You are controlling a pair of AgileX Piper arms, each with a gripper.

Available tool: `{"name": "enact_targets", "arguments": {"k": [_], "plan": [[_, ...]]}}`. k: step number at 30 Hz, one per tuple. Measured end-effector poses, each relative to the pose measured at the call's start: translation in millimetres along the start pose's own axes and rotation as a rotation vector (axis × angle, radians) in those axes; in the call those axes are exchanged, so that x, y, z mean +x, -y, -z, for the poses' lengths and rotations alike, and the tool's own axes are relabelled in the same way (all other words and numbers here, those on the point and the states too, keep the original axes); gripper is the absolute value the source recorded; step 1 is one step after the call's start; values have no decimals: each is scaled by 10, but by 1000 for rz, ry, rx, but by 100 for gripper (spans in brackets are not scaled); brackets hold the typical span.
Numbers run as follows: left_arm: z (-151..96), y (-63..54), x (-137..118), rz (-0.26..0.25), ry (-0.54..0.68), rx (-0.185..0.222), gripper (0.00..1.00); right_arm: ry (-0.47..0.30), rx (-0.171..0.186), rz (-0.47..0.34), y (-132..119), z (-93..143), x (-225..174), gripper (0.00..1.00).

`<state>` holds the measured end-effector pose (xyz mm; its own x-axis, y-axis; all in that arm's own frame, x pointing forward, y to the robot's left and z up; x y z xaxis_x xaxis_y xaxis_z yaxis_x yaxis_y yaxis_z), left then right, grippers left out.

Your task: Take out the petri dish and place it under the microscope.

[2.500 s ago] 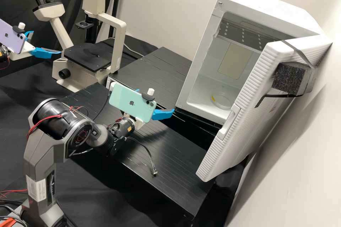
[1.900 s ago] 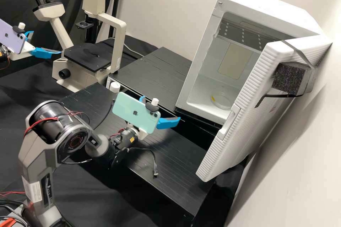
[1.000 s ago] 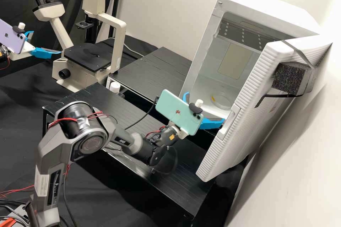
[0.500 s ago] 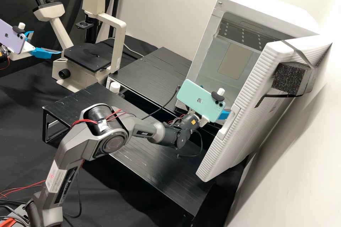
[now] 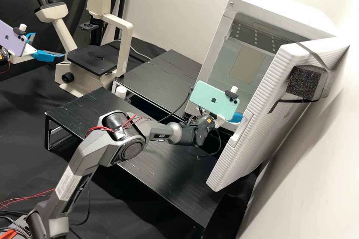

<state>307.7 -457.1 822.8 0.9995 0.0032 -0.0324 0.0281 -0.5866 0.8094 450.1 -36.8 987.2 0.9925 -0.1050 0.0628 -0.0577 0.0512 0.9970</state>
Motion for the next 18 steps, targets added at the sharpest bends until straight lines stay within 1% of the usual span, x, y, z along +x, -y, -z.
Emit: {"name": "enact_targets", "arguments": {"k": [6, 9, 13, 16, 18], "plan": [[0, 0, 0, 0, 0, 0, 100, 16, -15, 7, 20, -17, 101, 100], [0, 0, 0, 0, 0, 0, 100, 10, -26, 7, 22, -19, 154, 100], [0, 0, 0, 0, 0, 0, 100, 9, -30, 8, 35, -26, 207, 100], [0, 0, 0, 0, 0, 0, 100, 16, -20, 8, 40, -25, 244, 100], [0, 0, 0, 0, 0, 0, 100, 18, -21, 7, 40, -4, 272, 100]]}}
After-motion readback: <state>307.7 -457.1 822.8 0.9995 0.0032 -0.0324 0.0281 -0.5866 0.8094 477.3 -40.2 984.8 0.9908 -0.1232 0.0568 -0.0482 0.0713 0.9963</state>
